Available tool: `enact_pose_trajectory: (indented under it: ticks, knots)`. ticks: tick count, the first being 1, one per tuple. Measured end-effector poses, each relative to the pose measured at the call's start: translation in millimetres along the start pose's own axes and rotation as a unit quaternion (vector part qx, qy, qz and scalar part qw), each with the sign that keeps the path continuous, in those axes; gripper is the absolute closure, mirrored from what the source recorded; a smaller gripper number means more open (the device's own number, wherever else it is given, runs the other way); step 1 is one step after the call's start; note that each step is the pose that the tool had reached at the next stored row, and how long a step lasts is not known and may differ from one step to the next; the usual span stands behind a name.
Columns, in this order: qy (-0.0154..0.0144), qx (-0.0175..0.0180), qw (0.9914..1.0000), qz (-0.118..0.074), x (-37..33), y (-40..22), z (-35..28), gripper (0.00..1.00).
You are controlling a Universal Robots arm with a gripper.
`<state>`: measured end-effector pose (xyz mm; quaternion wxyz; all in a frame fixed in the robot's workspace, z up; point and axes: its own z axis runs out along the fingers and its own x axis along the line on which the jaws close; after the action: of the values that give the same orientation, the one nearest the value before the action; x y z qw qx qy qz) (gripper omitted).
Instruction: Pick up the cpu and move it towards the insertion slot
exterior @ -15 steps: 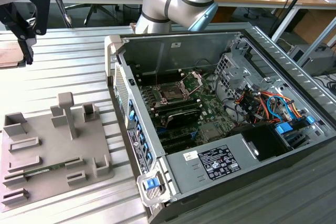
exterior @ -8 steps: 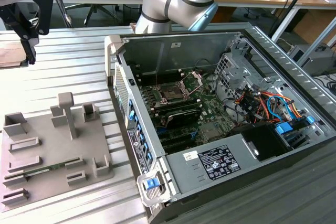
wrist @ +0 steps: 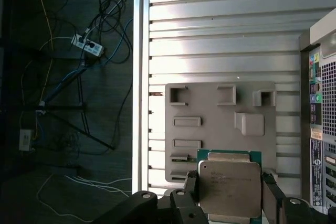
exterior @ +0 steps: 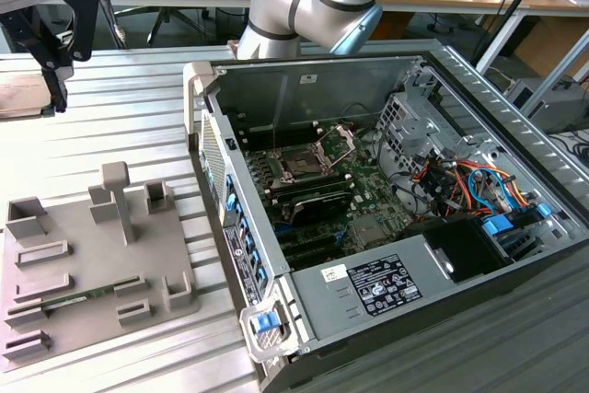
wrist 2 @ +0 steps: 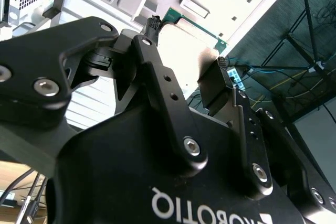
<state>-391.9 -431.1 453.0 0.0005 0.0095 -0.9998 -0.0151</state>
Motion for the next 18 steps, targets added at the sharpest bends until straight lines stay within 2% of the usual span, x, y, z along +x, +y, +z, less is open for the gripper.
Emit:
enact_pose_trajectory:
  ticks: [18]
  knots:
    - [0.0000, 0.0000, 1.00000, 0.000, -5.8, -0.1, 0.0, 0.45]
